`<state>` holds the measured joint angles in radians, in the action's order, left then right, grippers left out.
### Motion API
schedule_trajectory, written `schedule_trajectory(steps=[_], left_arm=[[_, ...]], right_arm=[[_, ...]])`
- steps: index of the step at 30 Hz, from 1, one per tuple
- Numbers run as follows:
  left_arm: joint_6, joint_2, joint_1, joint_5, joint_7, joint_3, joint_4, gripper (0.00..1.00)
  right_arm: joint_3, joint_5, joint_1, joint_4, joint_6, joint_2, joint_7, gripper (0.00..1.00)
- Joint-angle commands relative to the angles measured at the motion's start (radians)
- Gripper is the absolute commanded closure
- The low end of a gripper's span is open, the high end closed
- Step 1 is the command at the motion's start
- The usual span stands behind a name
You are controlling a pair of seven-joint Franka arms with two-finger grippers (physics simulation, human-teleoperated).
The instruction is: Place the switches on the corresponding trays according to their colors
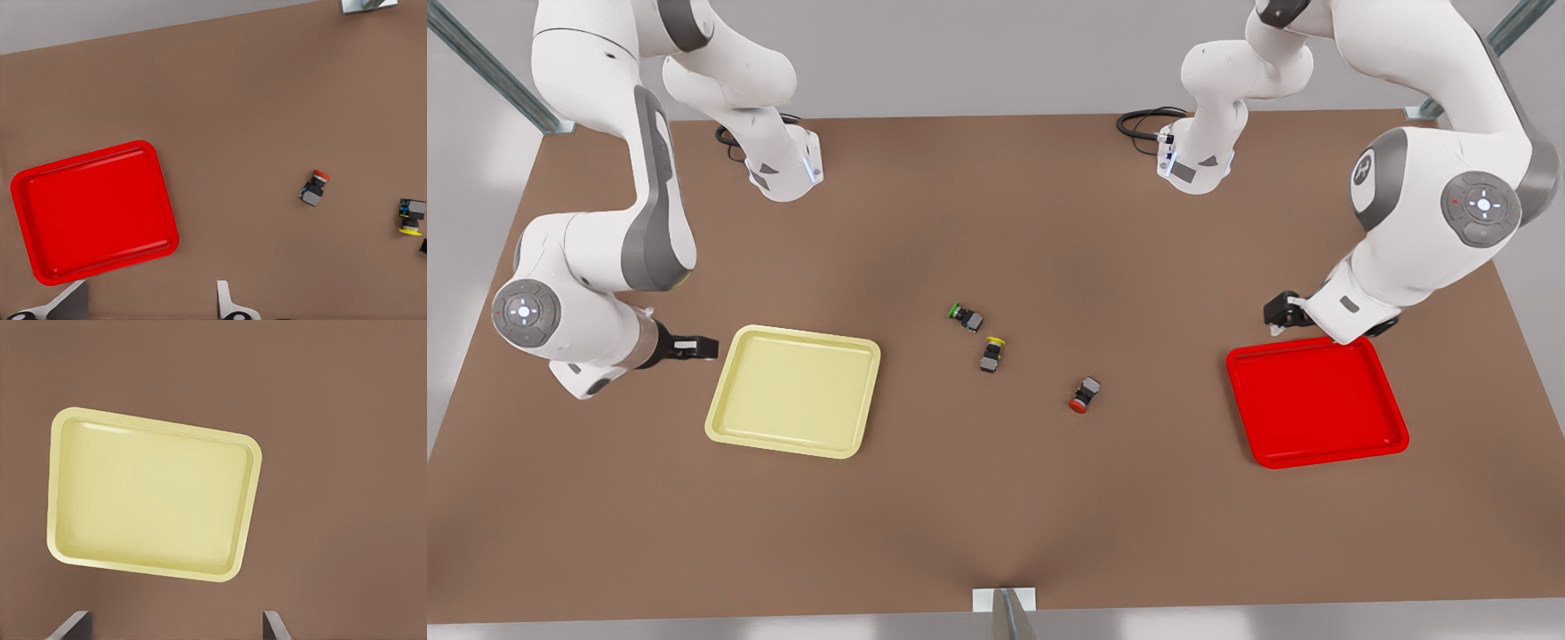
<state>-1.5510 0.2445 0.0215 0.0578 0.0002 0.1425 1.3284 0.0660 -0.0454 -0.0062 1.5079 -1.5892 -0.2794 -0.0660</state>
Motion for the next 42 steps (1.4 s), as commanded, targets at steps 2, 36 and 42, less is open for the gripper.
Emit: schedule_trajectory(steps=[2,36,42], left_arm=[[-0.004,0.025,0.008,0.008,0.015,0.008,0.000,0.00],[-0.640,0.526,0.413,0.047,0.003,-0.052,0.239,0.00],[-0.653,0.539,0.413,0.047,0.003,-0.052,0.238,0.13]], right_arm=[[0.002,-0.011,0.002,0.000,0.005,0.002,-0.002,0.00],[0.172,-0.077,0.520,-0.110,-0.537,-0.460,-1.174,0.00],[0.178,-0.077,0.522,-0.086,-0.604,-0.492,-1.154,0.00]])
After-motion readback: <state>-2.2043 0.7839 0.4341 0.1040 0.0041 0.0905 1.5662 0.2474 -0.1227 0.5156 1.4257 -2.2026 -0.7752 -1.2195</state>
